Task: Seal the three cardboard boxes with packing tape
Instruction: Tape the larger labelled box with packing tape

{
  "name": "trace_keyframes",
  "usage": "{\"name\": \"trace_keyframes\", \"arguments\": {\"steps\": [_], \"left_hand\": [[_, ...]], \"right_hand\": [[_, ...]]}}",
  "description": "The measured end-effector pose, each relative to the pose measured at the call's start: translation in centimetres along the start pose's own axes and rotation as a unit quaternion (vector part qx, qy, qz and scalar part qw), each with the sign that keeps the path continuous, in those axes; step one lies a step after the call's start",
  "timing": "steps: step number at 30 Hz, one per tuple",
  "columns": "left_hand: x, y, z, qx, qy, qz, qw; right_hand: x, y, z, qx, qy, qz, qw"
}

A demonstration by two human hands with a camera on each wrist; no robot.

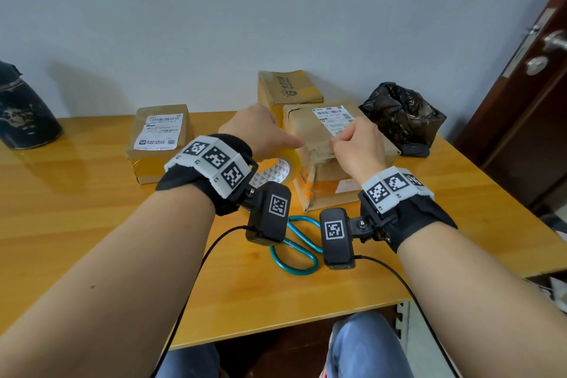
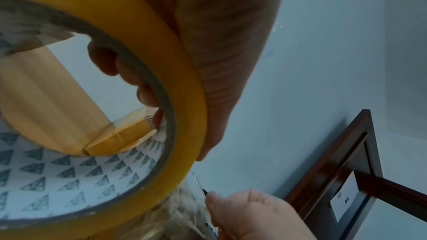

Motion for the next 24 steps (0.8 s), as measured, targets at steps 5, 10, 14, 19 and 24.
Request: {"name": "trace_keyframes", "arguments": {"steps": [5,10,14,19,24], "left_hand": [[0.0,0.1,-0.2,-0.001,0.002,0.005,1.000],[0.1,0.3,-0.3,0.008,-0.005,0.015,1.000],[-0.3,0.7,-0.1,0.013,0.000,0.026,1.000],[-0.6,1.2,0.0,0.016,0.003,0.027,1.000],[-1.3,1.4,0.3,0.025,0.011,0.040,0.999]], "right_hand": [[-0.2,0.2,-0.2,0.006,-0.021,0.001,1.000],[-0.4,0.3,-0.2,0.008,-0.030,-0.002,1.000],[-0.7,0.5,-0.3,0.009,-0.051,0.004,0.999],[-0.8,0.6,-0.5,0.005,-0.059,0.001,0.998],[-1.4,0.9,-1.0,0.008,-0.088,0.009,0.996]]}}
Point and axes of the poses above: each hand's wrist, its own y-axis towards the middle knuckle, its own x-axis out of the back of the hand, z = x × y, the point moved 4 cm from there along y, towards the middle knuckle, and after that the axes turned 12 degrees about y, right-handed, at the moved point
